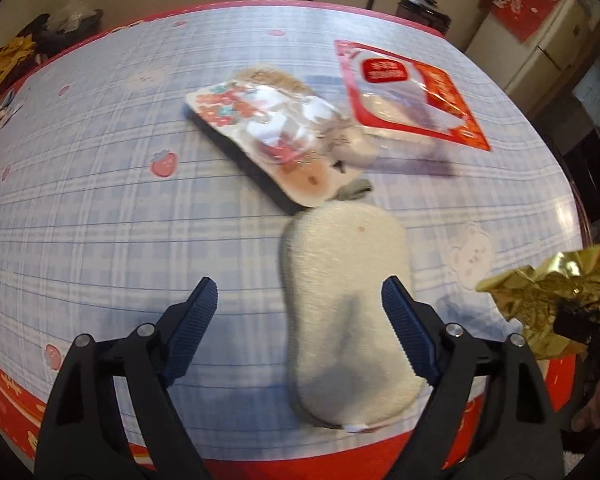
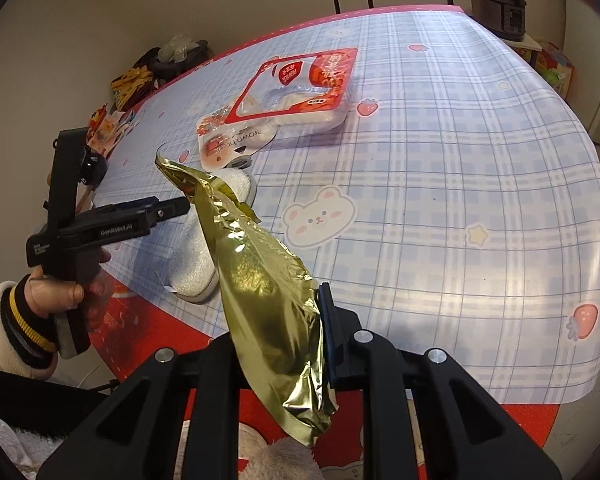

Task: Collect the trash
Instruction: 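Close the left gripper on the white fuzzy sponge pad while the right holds the gold foil, then carry the gold foil and sponge pad toward the brown bucket with both tools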

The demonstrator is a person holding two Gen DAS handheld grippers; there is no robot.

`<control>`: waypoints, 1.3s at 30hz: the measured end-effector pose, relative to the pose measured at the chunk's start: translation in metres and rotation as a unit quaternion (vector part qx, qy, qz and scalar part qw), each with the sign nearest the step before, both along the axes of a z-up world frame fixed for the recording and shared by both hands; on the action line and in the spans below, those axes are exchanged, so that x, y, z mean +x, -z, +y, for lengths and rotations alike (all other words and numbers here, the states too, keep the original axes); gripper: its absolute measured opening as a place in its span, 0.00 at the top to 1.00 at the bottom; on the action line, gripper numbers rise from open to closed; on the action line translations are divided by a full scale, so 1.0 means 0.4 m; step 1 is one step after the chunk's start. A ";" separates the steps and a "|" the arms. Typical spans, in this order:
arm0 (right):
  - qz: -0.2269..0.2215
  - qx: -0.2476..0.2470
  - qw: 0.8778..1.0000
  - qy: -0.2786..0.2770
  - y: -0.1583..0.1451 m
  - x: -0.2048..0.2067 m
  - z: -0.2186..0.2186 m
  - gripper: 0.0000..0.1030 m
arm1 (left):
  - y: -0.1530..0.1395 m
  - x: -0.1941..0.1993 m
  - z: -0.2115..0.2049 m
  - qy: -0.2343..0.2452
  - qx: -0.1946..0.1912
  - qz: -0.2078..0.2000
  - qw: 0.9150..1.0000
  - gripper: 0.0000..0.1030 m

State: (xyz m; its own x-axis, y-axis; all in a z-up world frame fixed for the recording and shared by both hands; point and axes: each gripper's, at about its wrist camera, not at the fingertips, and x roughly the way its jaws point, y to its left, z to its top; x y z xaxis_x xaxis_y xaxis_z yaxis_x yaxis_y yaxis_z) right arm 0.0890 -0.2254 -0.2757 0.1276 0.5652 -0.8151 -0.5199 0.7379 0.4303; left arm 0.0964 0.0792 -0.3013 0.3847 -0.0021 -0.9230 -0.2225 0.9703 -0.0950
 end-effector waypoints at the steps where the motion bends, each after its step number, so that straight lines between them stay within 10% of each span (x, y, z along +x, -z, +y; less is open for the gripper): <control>1: 0.000 0.001 1.000 0.003 0.000 0.001 -0.005 0.82 | 0.006 0.000 -0.028 0.007 0.006 0.002 1.000 0.08; 13: 0.003 0.009 1.000 0.015 0.006 -0.009 -0.031 0.82 | 0.106 0.041 -0.161 0.015 0.087 0.055 0.995 0.05; 39: -0.024 0.032 0.999 0.020 -0.058 0.004 -0.018 0.82 | -0.089 -0.100 -0.022 -0.023 0.016 -0.048 0.998 0.16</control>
State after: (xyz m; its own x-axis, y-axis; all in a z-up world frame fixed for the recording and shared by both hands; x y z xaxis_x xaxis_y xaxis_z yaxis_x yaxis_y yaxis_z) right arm 0.0908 -0.2324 -0.2525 0.1893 0.6096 -0.7698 -0.5116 0.7304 0.4525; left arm 0.0563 0.0703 -0.2655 0.4710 0.0464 -0.8809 -0.2585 0.9620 -0.0875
